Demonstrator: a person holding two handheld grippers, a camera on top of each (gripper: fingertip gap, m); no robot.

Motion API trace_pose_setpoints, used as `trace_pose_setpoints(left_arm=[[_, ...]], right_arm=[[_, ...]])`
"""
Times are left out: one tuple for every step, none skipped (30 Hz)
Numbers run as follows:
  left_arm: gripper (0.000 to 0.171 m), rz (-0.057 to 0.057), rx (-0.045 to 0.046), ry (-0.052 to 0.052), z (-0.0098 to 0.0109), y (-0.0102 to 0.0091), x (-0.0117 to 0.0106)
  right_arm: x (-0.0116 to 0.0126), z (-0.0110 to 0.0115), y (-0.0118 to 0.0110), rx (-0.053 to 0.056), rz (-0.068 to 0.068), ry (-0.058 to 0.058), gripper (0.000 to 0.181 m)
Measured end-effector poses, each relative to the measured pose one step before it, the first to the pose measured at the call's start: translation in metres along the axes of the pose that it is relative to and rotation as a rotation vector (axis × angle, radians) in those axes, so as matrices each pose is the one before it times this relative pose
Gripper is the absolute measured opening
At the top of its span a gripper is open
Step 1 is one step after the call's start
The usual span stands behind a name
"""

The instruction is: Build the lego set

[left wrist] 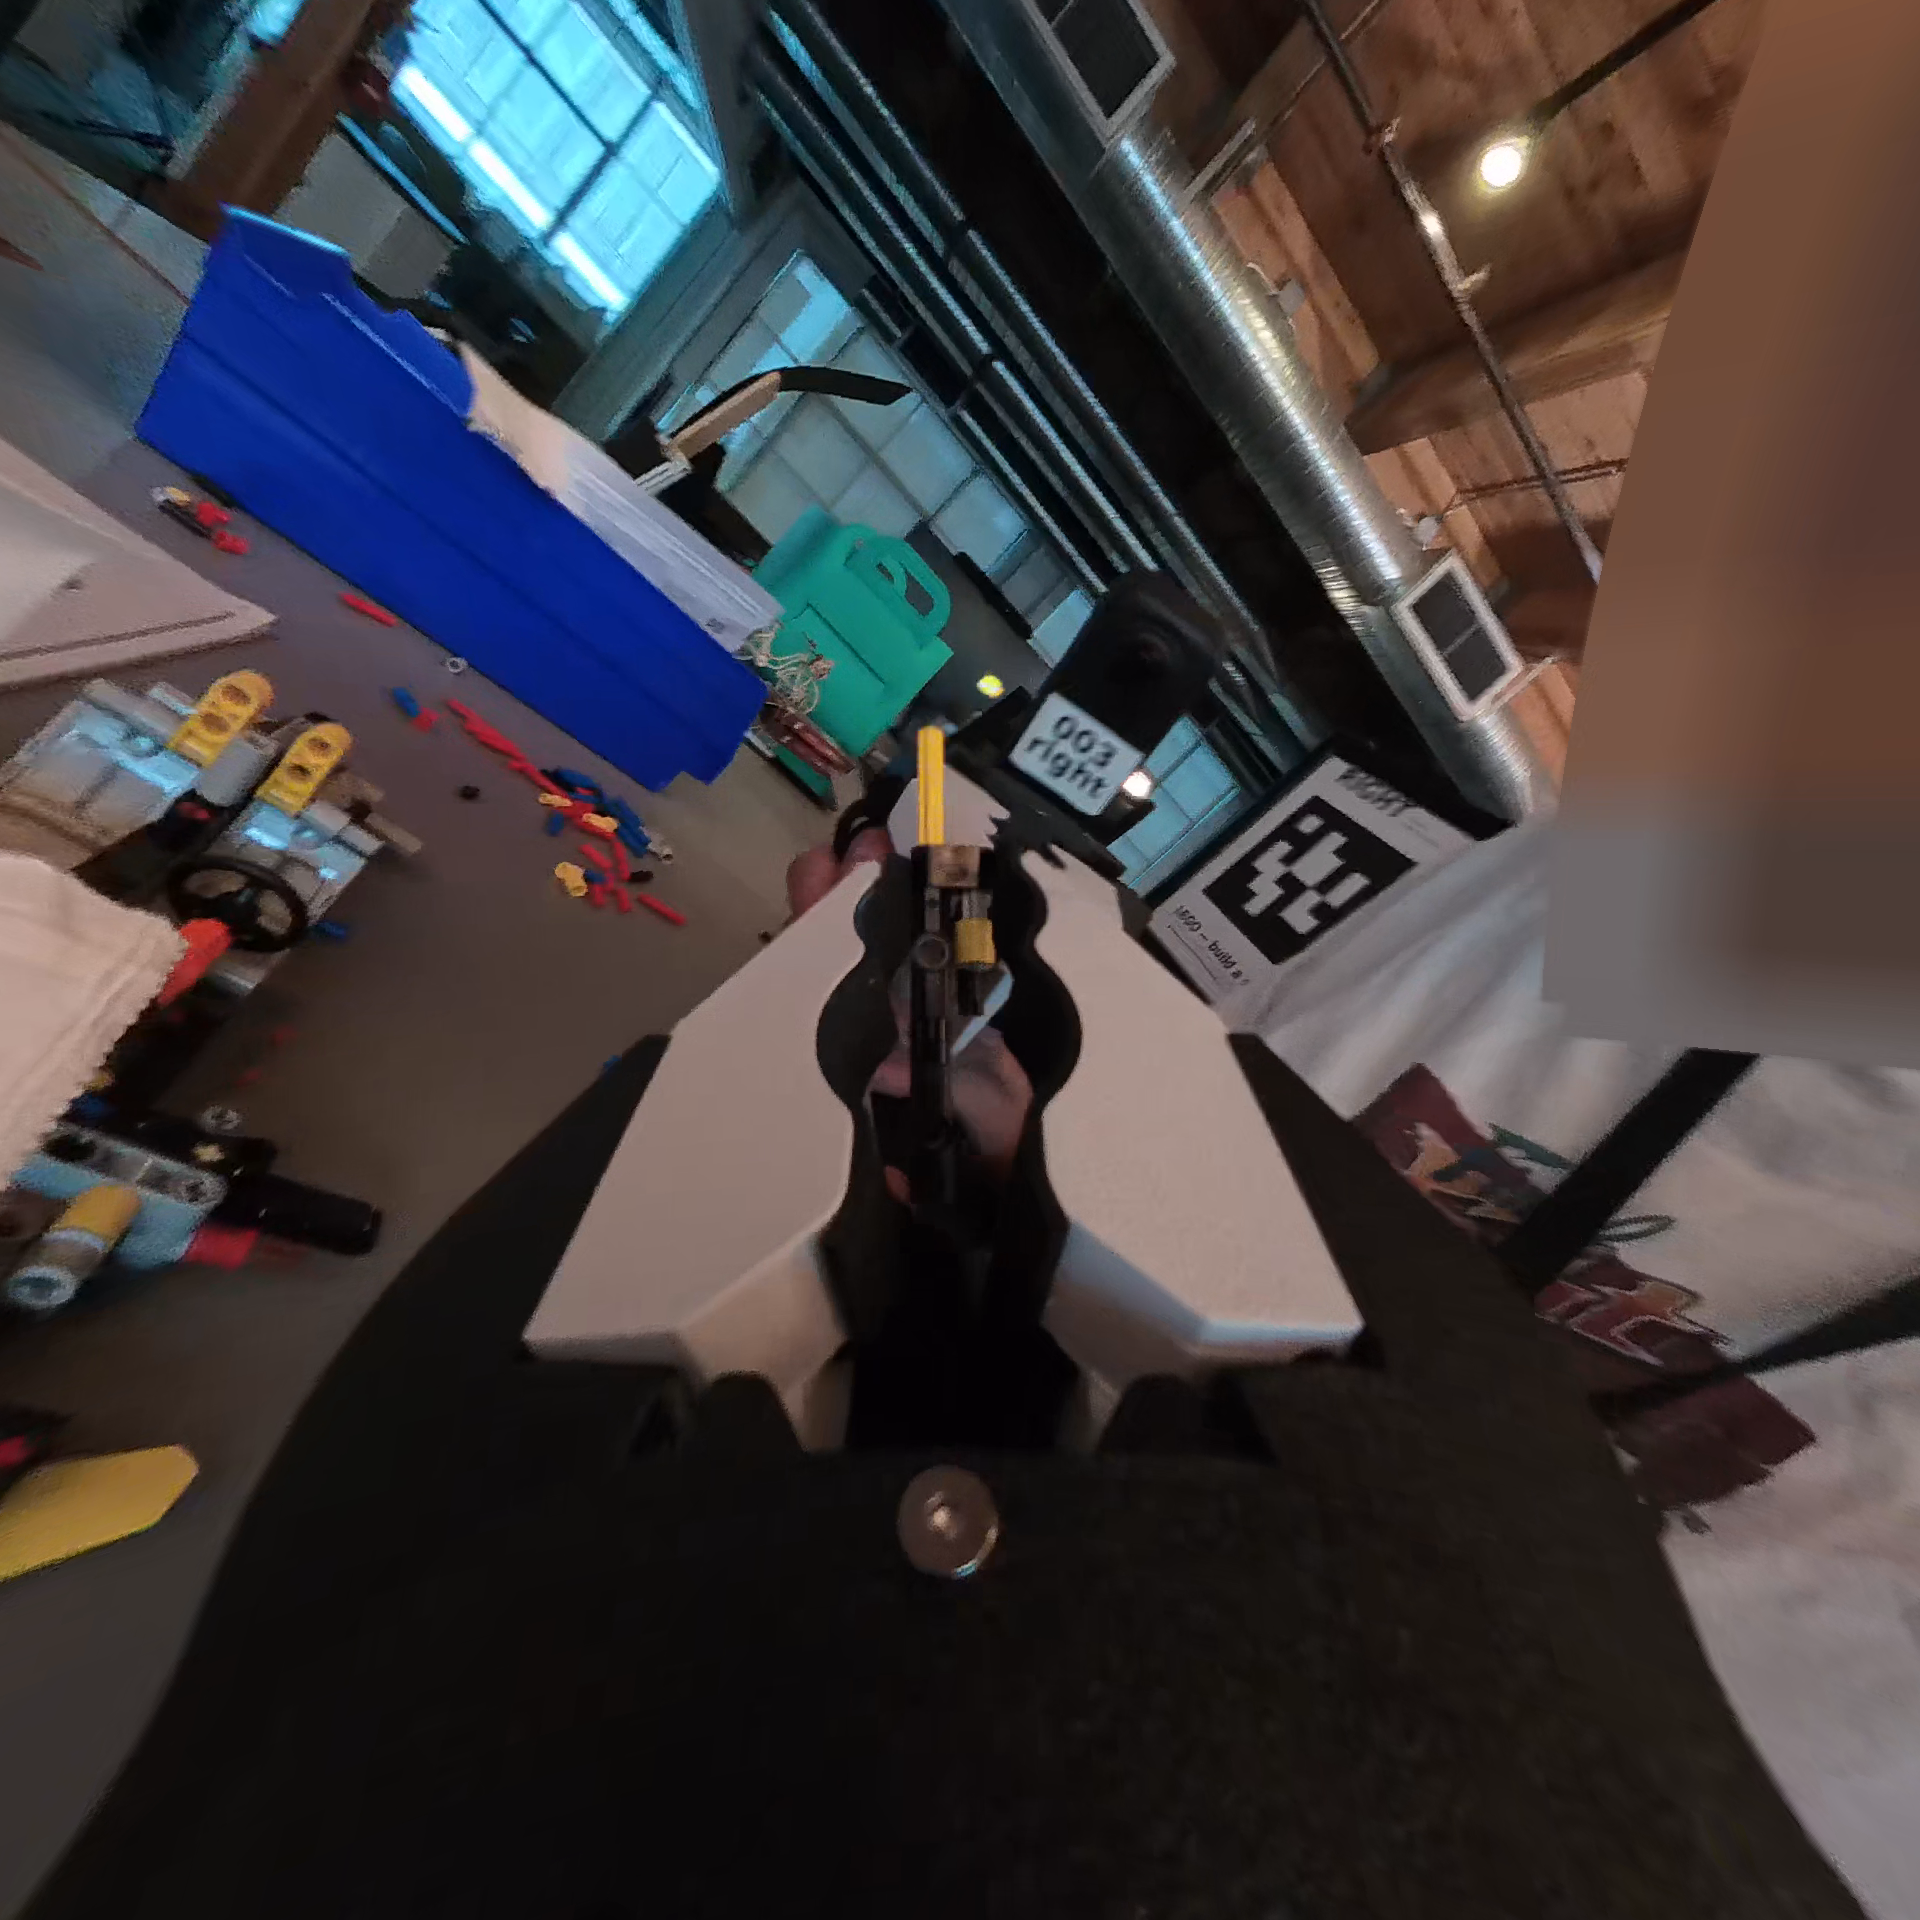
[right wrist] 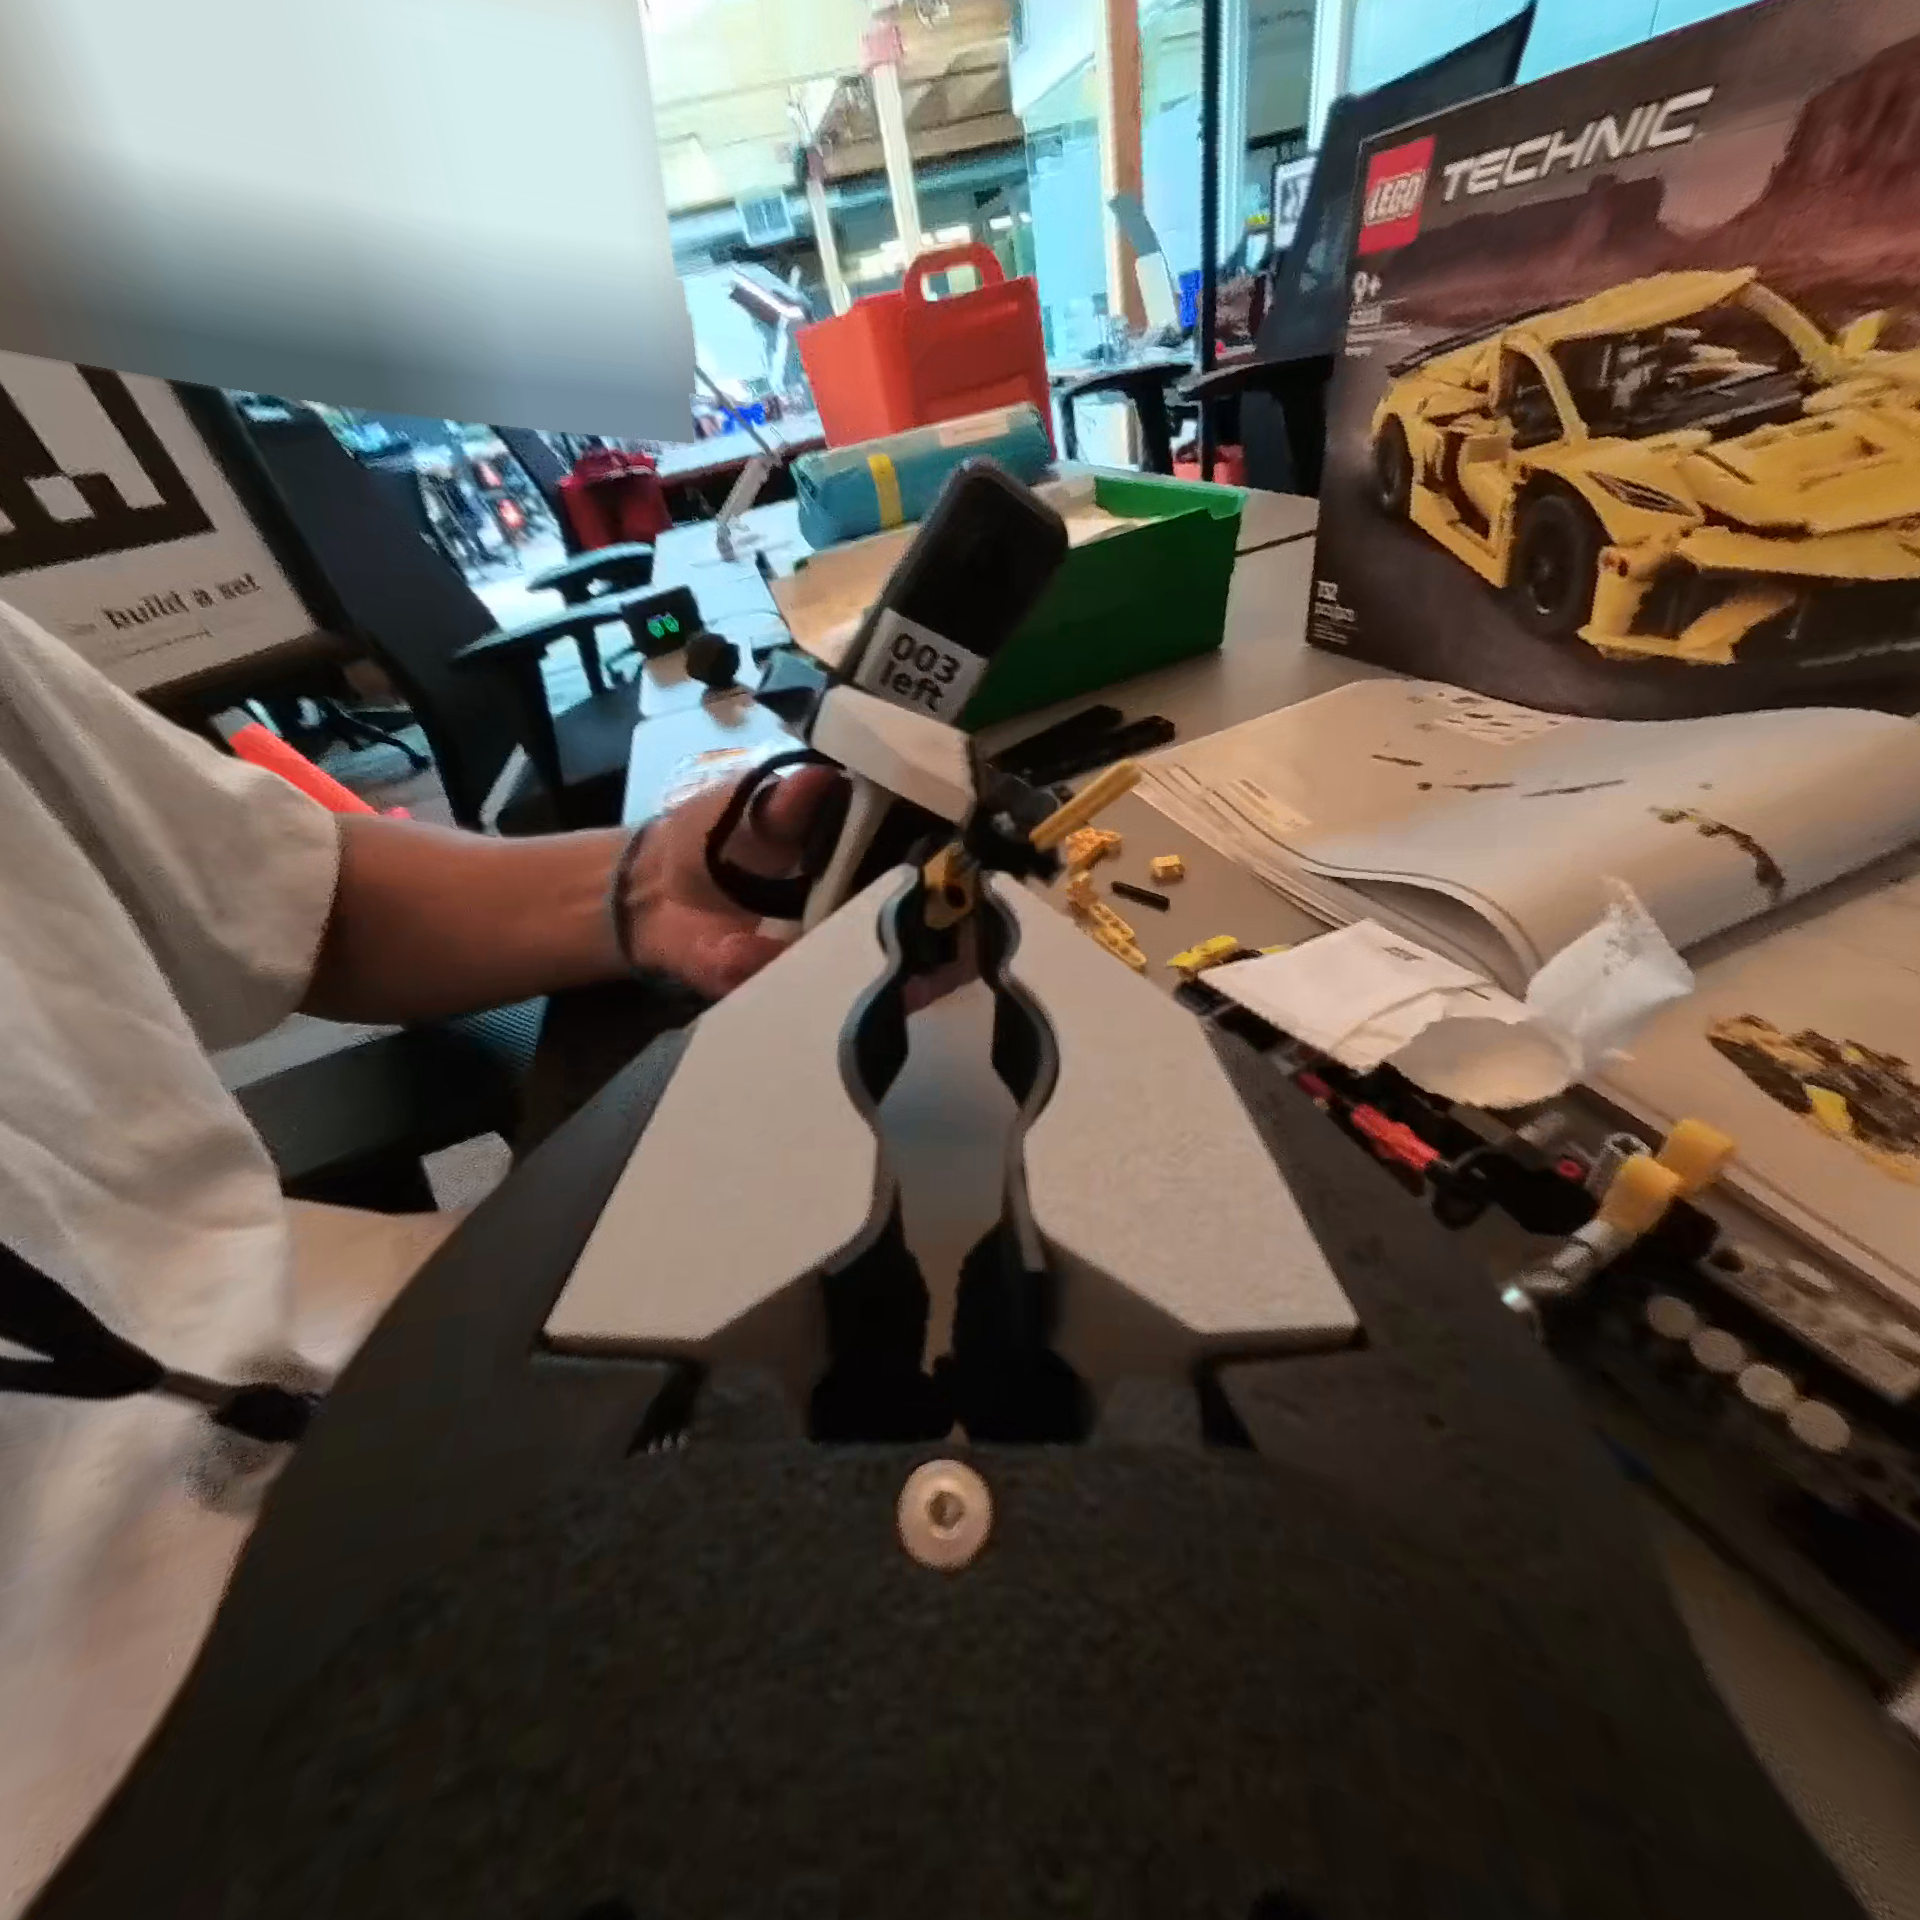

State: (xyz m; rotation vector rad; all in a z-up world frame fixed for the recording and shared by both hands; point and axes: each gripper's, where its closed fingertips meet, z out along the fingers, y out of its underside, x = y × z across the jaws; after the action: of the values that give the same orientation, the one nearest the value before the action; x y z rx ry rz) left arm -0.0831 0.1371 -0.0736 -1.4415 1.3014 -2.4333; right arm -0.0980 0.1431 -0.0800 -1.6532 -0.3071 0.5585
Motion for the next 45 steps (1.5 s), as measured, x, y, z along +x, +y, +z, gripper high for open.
trace_pose_setpoints(left_arm=[[0.012,0.0166,-0.00181,-0.0364,0.0005,0.00311,-0.00347],[0.012,0.0217,-0.00088,-0.0355,0.00037,0.00308,-0.00261],[0.012,0.0194,-0.00003,-0.0266,0.0004,0.00296,-0.00108],[0.012,0.0183,-0.00004,-0.0207,0.00033,0.00282,-0.00004],[0.012,0.0144,0.00421,-0.0147,-0.0003,0.00219,0.00075],[0.012,0.0046,0.00684,0.0,-0.00078,0.0018,0.00232],[0.012,-0.0067,0.01017,0.0145,-0.00152,0.00083,0.00392],[0.013,-0.0101,0.01031,0.0157,-0.00211,0.0006,0.00353],[0.015,-0.008,0.01073,0.0124,-0.00251,0.0005,0.00287],[0.015,-0.0068,0.0119,0.0107,-0.00282,0.00006,0.00272],[0.016,-0.0057,0.00508,0.0164,-0.00243,0.00068,0.00363],[0.018,-0.0096,-0.00682,0.0267,-0.00137,0.00221,0.0051],[0.02,-0.0156,-0.01267,0.0417,-0.00046,0.00294,0.00724],[0.022,-0.022,-0.01554,0.046,0.00025,0.00353,0.00725],[0.024,-0.014,-0.01957,0.0372,0.00087,0.00384,0.00536],[0.024,-0.0028,-0.01309,0.0106,0.00085,0.00202,0.00127],[0.024,0.0025,0.00173,-0.005,0.00033,-0.00052,-0.00049],[0.024,0.0032,-0.00396,-0.0031,0.00027,0.0005,-0.0002],[0.024,0.0017,-0.01361,-0.0037,0.00083,0.0019,-0.00047],[0.021,0.0049,-0.01241,-0.0092,0.00109,0.00217,-0.00123],[0.018,0.0099,-0.01432,-0.0086,0.00171,0.00261,-0.0008],[0.016,0.0124,-0.01444,-0.0153,0.00169,0.00213,-0.00145],[0.014,0.0168,-0.0118,-0.0194,0.00161,0.00161,-0.00201],[0.011,0.0197,-0.01753,-0.0197,0.00138,0.00224,-0.00223],[0.006,0.0248,-0.01291,-0.0222,0.00091,0.00112,-0.00236],[0.006,0.032,-0.0074,-0.0232,0.00027,0.0,-0.00211],[0.005,0.0365,-0.00334,-0.0341,-0.00024,-0.00084,-0.00315],[0.005,0.0436,-0.00549,-0.0501,-0.00035,-0.00081,-0.00503],[0.004,0.0552,0.00065,-0.0731,-0.00066,-0.00153,-0.00758],[0.005,0.0609,0.00154,-0.0736,-0.0006,-0.00156,-0.00712],[0.005,0.0711,-0.00578,-0.0874,-0.00068,-0.00067,-0.00871],[0.005,0.0848,-0.01582,-0.1161,-0.00065,0.00075,-0.01226],[0.005,0.1,-0.02752,-0.1177,-0.00024,0.00261,-0.01209],[0.005,0.1185,-0.03414,-0.1163,0.00035,0.00467,-0.01111],[0.004,0.123,-0.04706,-0.1131,0.00131,0.00731,-0.00976],[0.004,0.1067,-0.0466,-0.0914,0.00195,0.00734,-0.00589],[0.004,0.0781,-0.03106,-0.0561,0.00179,0.00473,-0.00047],[0.004,0.0619,-0.01402,-0.035,0.00107,0.00153,0.00254],[0.004,0.0568,0.00048,-0.0316,-0.00019,-0.00118,0.00277],[0.004,0.0485,-0.0046,-0.0268,-0.00027,-0.00129,0.00216],[0.004,0.0312,-0.00563,-0.0316,-0.00022,-0.00067,-0.00018],[0.004,0.018,-0.0054,-0.0226,0.0001,0.00005,-0.00069],[0.004,0.0119,-0.01335,-0.0109,0.00076,0.00168,-0.00033],[0.004,0.0049,-0.00746,-0.016,0.00059,0.00111,-0.0016],[0.004,0.0039,-0.00381,-0.0169,-0.00008,0.00009,-0.0021]], right_arm=[[0.00134,-0.00135,0.00425,-0.0305,-0.0118,0.02,0.008],[0.00103,-0.0011,0.00449,-0.0353,-0.0117,0.0229,0.008],[0.00003,-0.00093,0.00308,-0.0252,-0.0141,0.0233,0.008],[-0.00097,-0.00093,0.00235,-0.0175,-0.016,0.0218,0.007],[-0.00124,-0.00111,0.0018,-0.0121,-0.008,0.0161,0.007],[-0.00216,-0.00137,0.00083,-0.001,0.0088,0.0023,0.007],[-0.00309,-0.00207,-0.00076,0.0167,0.0263,-0.0156,0.007],[-0.00323,-0.00281,-0.00176,0.0287,0.0385,-0.0282,0.006],[-0.00514,-0.0035,-0.00246,0.0365,0.0441,-0.0505,0.006],[-0.00607,-0.00425,-0.00424,0.0497,0.0494,-0.0611,0.006],[-0.00538,-0.00437,-0.00499,0.0521,0.0497,-0.0578,0.005],[-0.00318,-0.0036,-0.00363,0.0405,0.0423,-0.0418,0.006],[0.00014,-0.00243,-0.00149,0.0225,0.0315,-0.0182,0.006],[-0.00228,-0.0018,-0.00098,0.0169,0.0184,-0.0304,0.006],[-0.00272,-0.00133,-0.00198,0.024,0.018,-0.0302,0.006],[-0.00041,-0.00062,-0.00054,0.013,0.0155,-0.0151,0.006],[-0.0012,0.00015,0.0014,-0.0013,0.0024,-0.0165,0.006],[-0.00079,0.00057,0.00165,-0.0023,-0.0012,-0.0105,0.006],[0.00007,0.00078,0.00165,-0.0058,-0.0002,-0.0025,0.006],[-0.00071,0.00092,0.00184,-0.0093,-0.0069,-0.0037,0.006],[-0.00036,0.0009,0.00068,-0.0038,-0.0101,0.0012,0.006],[0.00092,0.00077,-0.00015,0.0002,-0.0105,0.0075,0.006],[0.00076,0.0008,0.0,-0.003,-0.007,0.003,0.006],[0.00073,0.0008,-0.00032,-0.0008,-0.0035,0.0013,0.006],[0.00174,0.00059,-0.00078,0.0024,-0.0051,0.0087,0.006],[0.00137,0.00048,-0.00011,-0.0022,-0.0087,0.0059,0.006],[0.00179,0.00013,-0.00029,-0.0013,-0.0043,0.0077,0.006],[0.00362,-0.00041,0.00027,-0.004,-0.0087,0.019,0.006],[0.00586,-0.00048,0.00078,-0.0052,-0.0225,0.0385,0.006],[0.00627,-0.00079,0.00091,-0.0066,-0.0433,0.0503,0.007],[0.00661,-0.00092,0.0013,-0.0124,-0.0525,0.0632,0.007],[0.00811,-0.00067,0.00224,-0.024,-0.0658,0.0834,0.012],[0.00849,0.0002,0.00426,-0.0439,-0.0809,0.0956,0.018],[0.00679,0.00118,0.00393,-0.0494,-0.0835,0.0918,0.024],[0.00354,0.00209,0.00254,-0.0451,-0.0747,0.0761,0.028],[0.00203,0.00255,0.00081,-0.0395,-0.0622,0.0695,0.029],[0.0032,0.00282,0.00034,-0.0351,-0.0489,0.0736,0.028],[-0.00015,0.0031,0.0004,-0.0291,-0.0386,0.0443,0.028],[-0.00191,0.00371,0.0017,-0.031,-0.0246,0.0215,0.027],[-0.00314,0.00443,0.00398,-0.0398,-0.0169,0.0052,0.027],[-0.00298,0.00388,0.0043,-0.0379,-0.0071,-0.003,0.028],[-0.00111,0.00227,0.00264,-0.0223,-0.0005,0.0024,0.028],[0.00142,0.00092,0.00144,-0.0126,0.0025,0.0133,0.026],[0.00203,0.00038,0.00194,-0.0158,-0.0014,0.0167,0.026],[0.00093,0.00048,0.00204,-0.0166,-0.0091,0.0111,0.026]])
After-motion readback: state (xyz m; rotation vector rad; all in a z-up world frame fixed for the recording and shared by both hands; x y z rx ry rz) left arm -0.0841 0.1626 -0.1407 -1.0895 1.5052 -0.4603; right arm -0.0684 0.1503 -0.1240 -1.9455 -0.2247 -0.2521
